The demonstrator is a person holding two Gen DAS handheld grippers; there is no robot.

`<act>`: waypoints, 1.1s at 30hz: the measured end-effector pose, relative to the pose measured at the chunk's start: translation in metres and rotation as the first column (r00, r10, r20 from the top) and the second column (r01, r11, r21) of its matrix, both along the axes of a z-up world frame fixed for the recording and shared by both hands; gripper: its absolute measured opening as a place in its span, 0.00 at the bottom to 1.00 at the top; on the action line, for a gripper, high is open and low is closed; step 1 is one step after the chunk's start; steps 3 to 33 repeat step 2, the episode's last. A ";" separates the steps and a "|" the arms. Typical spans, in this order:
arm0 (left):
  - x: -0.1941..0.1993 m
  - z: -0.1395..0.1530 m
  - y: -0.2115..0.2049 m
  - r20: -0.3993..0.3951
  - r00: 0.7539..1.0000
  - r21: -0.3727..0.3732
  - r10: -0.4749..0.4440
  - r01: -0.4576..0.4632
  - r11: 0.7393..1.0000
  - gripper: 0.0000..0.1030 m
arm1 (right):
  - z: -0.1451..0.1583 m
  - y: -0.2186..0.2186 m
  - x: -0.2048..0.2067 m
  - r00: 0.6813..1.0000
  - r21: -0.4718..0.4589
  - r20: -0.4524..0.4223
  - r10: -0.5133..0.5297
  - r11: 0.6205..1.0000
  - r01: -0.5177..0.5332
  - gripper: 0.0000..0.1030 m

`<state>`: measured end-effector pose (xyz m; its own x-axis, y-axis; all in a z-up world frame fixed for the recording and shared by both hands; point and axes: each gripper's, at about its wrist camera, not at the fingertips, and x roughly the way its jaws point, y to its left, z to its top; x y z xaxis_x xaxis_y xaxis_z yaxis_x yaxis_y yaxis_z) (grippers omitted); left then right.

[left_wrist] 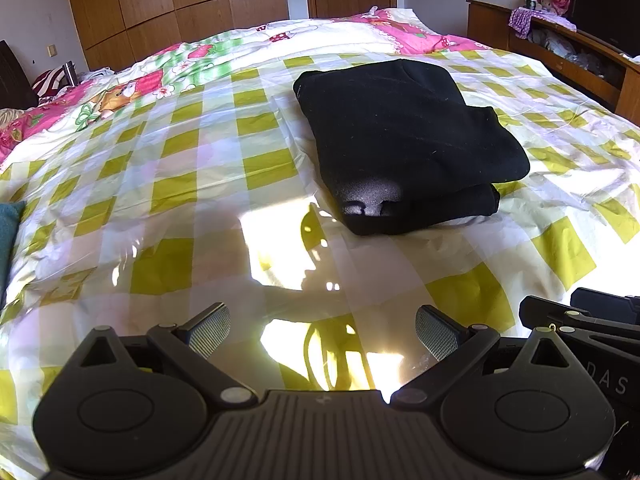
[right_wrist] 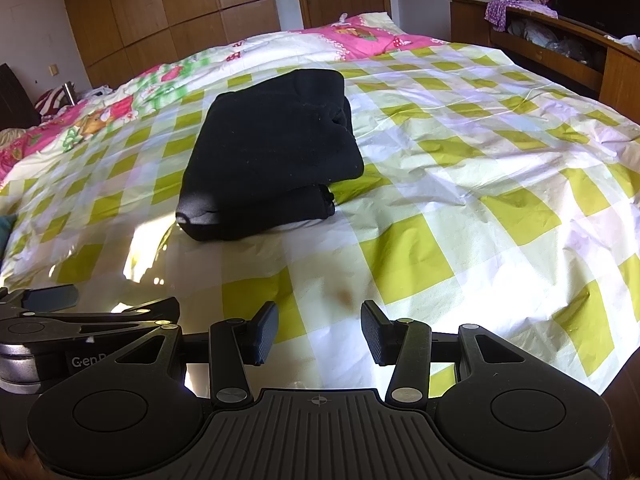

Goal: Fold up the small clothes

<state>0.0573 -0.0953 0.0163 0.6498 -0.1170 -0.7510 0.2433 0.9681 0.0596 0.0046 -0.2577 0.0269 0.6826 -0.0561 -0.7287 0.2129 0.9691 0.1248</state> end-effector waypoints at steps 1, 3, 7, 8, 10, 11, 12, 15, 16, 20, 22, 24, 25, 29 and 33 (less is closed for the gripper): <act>0.000 0.000 0.000 0.000 1.000 0.000 -0.001 0.001 1.000 1.00 | 0.000 0.000 0.000 1.000 0.000 -0.001 0.000 1.000 0.000 0.44; 0.000 0.000 0.000 0.001 1.000 0.001 -0.002 0.002 1.000 1.00 | 0.000 0.000 0.000 1.000 0.000 -0.001 0.000 1.000 0.000 0.44; 0.000 0.000 0.000 0.001 1.000 0.001 -0.002 0.002 1.000 1.00 | 0.000 0.000 0.000 1.000 0.000 -0.001 0.000 1.000 0.000 0.44; 0.000 0.000 0.000 0.001 1.000 0.001 -0.002 0.002 1.000 1.00 | 0.000 0.000 0.000 1.000 0.000 -0.001 0.000 1.000 0.000 0.44; 0.000 0.000 0.000 0.001 1.000 0.001 -0.002 0.002 1.000 1.00 | 0.000 0.000 0.000 1.000 0.000 -0.001 0.000 1.000 0.000 0.44; 0.000 0.000 0.000 0.001 1.000 0.001 -0.002 0.002 1.000 1.00 | 0.000 0.000 0.000 1.000 0.000 -0.001 0.000 1.000 0.000 0.44; 0.000 0.000 0.000 0.001 1.000 0.001 -0.002 0.002 1.000 1.00 | 0.000 0.000 0.000 1.000 0.000 -0.001 0.000 1.000 0.000 0.44; 0.000 0.000 0.000 0.001 1.000 0.001 -0.002 0.002 1.000 1.00 | 0.000 0.000 0.000 1.000 0.000 -0.001 0.000 1.000 0.000 0.44; 0.000 0.000 0.000 0.001 1.000 0.001 -0.002 0.002 1.000 1.00 | 0.000 0.000 0.000 1.000 0.000 -0.001 0.000 1.000 0.000 0.44; 0.000 0.000 0.000 0.001 1.000 0.001 -0.002 0.002 1.000 1.00 | 0.000 0.000 0.000 1.000 0.000 -0.001 0.000 1.000 0.000 0.44; 0.000 0.000 0.000 0.001 1.000 0.001 -0.002 0.002 1.000 1.00 | 0.000 0.000 0.000 1.000 0.000 -0.001 0.000 1.000 0.000 0.44; 0.000 0.000 0.000 0.001 1.000 0.001 -0.002 0.002 1.000 1.00 | 0.000 0.000 0.000 1.000 0.000 -0.001 0.000 1.000 0.000 0.44; 0.000 0.000 0.000 0.001 1.000 0.001 -0.002 0.002 1.000 1.00 | 0.000 0.000 0.000 1.000 0.000 -0.001 0.000 1.000 0.000 0.44; 0.000 0.000 0.000 0.001 1.000 0.001 -0.002 0.002 1.000 1.00 | 0.000 0.000 0.000 1.000 0.000 -0.001 0.000 1.000 0.000 0.44; 0.000 0.000 0.000 0.001 1.000 0.001 -0.002 0.002 1.000 1.00 | 0.000 0.000 0.000 1.000 0.000 -0.001 0.000 1.000 0.000 0.44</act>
